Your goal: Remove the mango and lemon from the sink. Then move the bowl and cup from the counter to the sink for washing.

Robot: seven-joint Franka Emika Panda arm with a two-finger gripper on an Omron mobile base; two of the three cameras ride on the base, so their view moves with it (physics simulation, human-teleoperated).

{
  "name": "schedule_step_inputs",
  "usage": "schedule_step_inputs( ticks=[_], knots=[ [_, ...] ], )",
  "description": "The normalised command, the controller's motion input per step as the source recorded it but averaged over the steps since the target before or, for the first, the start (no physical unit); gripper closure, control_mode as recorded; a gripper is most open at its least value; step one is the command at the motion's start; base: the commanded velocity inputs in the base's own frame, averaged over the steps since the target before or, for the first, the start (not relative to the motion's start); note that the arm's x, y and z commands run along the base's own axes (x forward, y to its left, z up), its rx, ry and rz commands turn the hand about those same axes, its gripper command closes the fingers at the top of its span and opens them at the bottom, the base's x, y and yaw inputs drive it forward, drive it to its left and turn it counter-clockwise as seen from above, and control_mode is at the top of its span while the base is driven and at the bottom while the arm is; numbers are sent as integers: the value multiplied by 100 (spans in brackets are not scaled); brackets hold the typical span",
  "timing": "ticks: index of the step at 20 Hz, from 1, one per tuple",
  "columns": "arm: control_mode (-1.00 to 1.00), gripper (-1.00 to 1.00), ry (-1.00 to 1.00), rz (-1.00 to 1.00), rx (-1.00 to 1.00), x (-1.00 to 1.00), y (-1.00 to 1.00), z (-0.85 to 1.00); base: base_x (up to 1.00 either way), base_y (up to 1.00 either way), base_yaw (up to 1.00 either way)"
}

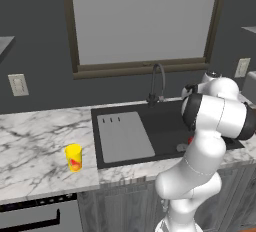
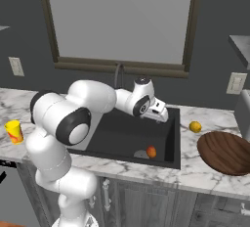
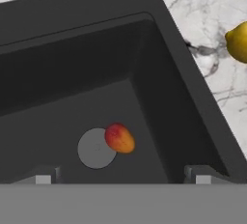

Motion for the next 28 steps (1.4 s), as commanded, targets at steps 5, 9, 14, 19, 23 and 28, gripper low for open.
schedule_step_inputs(
  ticks=[5, 9, 14, 19, 23, 28],
  knots=[
    [-100, -100, 1, 0, 1, 0, 0, -13, 0, 0, 0],
    [-100, -100, 4, 0, 0, 0, 0, -15, 0, 0, 0],
    [-100, -100, 1, 0, 0, -1, 0, -16, 0, 0, 0],
    [-100, -100, 3, 0, 0, -1, 1, -14, 0, 0, 0],
    [-100, -100, 1, 2, 0, -2, 0, -13, 0, 0, 0],
    [-100, -100, 0, 4, 0, 0, 1, -19, 0, 0, 0]
  ],
)
